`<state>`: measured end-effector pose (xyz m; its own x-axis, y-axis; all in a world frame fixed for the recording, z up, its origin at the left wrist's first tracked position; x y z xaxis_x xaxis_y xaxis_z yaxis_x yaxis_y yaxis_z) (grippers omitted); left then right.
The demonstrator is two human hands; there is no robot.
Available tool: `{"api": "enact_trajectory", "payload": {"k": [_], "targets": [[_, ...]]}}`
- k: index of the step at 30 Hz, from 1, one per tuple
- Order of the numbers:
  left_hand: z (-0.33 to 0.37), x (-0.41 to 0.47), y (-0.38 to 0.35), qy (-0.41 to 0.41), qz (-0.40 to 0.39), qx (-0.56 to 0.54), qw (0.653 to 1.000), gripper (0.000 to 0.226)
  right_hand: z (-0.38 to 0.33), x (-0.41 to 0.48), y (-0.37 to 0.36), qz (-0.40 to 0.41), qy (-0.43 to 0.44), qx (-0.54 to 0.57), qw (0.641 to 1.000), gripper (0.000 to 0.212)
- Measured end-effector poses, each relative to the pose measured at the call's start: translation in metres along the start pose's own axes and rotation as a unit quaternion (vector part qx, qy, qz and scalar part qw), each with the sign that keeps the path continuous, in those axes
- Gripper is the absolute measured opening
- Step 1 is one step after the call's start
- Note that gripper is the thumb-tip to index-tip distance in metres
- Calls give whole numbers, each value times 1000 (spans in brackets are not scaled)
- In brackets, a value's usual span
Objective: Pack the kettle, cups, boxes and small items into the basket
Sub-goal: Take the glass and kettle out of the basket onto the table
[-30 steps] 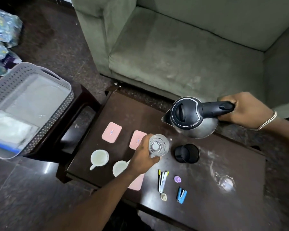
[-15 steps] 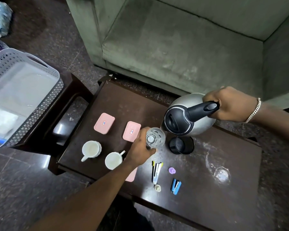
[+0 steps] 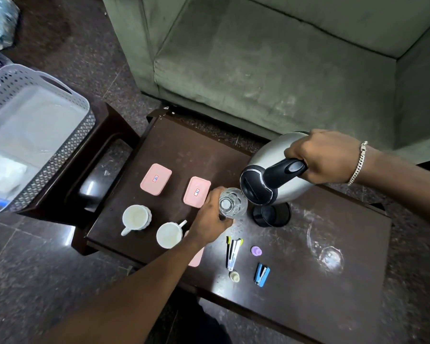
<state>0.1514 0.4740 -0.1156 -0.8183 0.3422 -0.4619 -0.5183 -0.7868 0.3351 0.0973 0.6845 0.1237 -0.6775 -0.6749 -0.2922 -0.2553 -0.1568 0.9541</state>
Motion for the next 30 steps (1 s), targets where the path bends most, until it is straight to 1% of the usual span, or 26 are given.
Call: {"api": "enact_trajectory", "payload": {"k": [4,7,10,14,20,30], "targets": [[-4,-2,-2,2,1,0,1000,82,-6,5,-2,-61,-16,-12,998,17],[-8,-3,-4,5,0,0,1000,83,-10,7,-2,-81,-16,-22,996,15],[-10,-2,-5,11,3,1,1000,84,-13,11,-2,-110,-13,-48,993,9],[-11,-2,-6,10,5,9,1000,85,-15,14,-4,-151,-2,-84,985,5],[-11,-1,-7,12,9,14,1000,84,-18,16,-4,-158,6,-102,982,9],[-8,-3,-3,10,19,10,1000,82,-23,25,-12,-143,27,-143,979,13]]}}
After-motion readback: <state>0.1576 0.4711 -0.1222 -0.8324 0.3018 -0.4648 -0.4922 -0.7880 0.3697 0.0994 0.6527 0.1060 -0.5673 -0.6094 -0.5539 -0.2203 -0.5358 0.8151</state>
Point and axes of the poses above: each hand's wrist, its own x-axis towards the middle knuckle, its own y-axis out of the back of the hand, z = x × y, the point moved 5 cm from there along x, towards the middle knuckle, and after that the axes turned 14 degrees about y, right-handed, at the moved point
